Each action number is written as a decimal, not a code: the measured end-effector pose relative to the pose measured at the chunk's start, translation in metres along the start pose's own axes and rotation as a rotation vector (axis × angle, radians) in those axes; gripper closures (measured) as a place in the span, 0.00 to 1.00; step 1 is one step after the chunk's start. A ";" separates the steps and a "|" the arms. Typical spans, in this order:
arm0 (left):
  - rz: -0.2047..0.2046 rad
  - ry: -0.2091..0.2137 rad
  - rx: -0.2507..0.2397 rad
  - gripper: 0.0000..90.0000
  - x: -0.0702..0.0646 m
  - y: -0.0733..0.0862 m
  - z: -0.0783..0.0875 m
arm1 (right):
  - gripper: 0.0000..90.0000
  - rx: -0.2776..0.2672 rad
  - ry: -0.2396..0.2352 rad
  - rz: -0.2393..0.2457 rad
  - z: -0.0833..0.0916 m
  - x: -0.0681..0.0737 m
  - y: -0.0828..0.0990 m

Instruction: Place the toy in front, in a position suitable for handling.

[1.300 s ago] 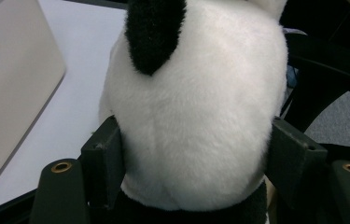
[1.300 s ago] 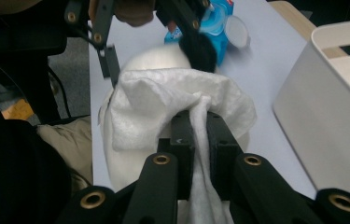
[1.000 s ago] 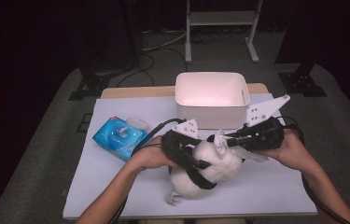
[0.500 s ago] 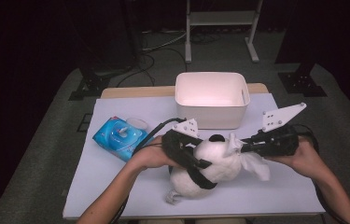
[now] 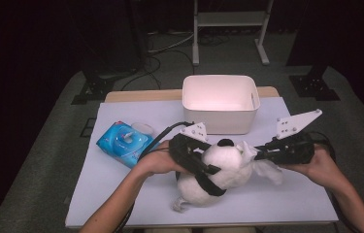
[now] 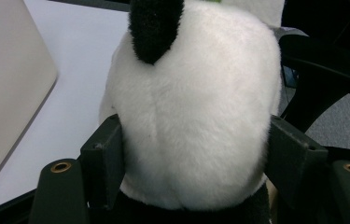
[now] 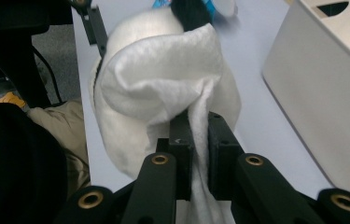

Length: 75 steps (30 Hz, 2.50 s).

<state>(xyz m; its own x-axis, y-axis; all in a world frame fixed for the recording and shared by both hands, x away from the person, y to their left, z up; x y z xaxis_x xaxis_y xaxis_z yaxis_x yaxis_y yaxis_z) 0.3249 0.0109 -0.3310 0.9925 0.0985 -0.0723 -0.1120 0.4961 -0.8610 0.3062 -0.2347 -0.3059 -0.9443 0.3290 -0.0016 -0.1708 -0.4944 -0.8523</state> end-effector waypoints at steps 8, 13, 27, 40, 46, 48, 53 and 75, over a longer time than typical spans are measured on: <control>-0.022 0.007 0.020 0.33 -0.004 -0.006 -0.009 | 0.91 0.016 -0.002 0.036 -0.004 0.001 -0.018; -0.029 0.018 0.025 0.33 -0.006 -0.008 -0.015 | 0.91 0.003 -0.009 0.050 -0.007 0.002 -0.025; -0.041 0.030 0.025 0.33 -0.007 -0.009 -0.023 | 0.93 -0.011 -0.017 0.022 -0.006 0.001 -0.015; -0.063 0.035 0.060 0.32 -0.011 -0.015 -0.039 | 0.93 0.007 -0.026 0.042 -0.007 0.007 -0.013; -0.049 0.025 0.074 0.24 -0.009 -0.013 -0.039 | 0.93 0.036 -0.031 0.011 -0.009 0.003 -0.002; -0.050 0.015 0.091 0.23 -0.008 -0.009 -0.038 | 0.93 0.046 -0.023 0.002 -0.008 0.001 0.002; -0.036 0.006 0.105 0.22 -0.006 0.000 -0.034 | 0.93 0.056 -0.013 -0.026 -0.003 -0.002 0.013; -0.034 -0.023 0.153 0.20 -0.004 0.014 -0.023 | 0.94 0.045 -0.038 -0.135 -0.007 -0.007 0.056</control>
<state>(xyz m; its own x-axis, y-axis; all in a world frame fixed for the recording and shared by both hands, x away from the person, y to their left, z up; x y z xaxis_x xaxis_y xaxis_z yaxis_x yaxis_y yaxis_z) 0.3204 -0.0024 -0.3543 0.9946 0.0985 -0.0319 -0.0867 0.6249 -0.7759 0.3049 -0.2592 -0.3575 -0.9218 0.3647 0.1316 -0.3083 -0.4835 -0.8192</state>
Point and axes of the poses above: each handheld gripper's, and its own axes: z roughly backward along the jaws, y roughly out of its underside, x roughly to its left, the point moved 3 cm from there along -z, roughly forward along the jaws, and after that the axes turned 9 degrees about -x, right-handed, at the moved point
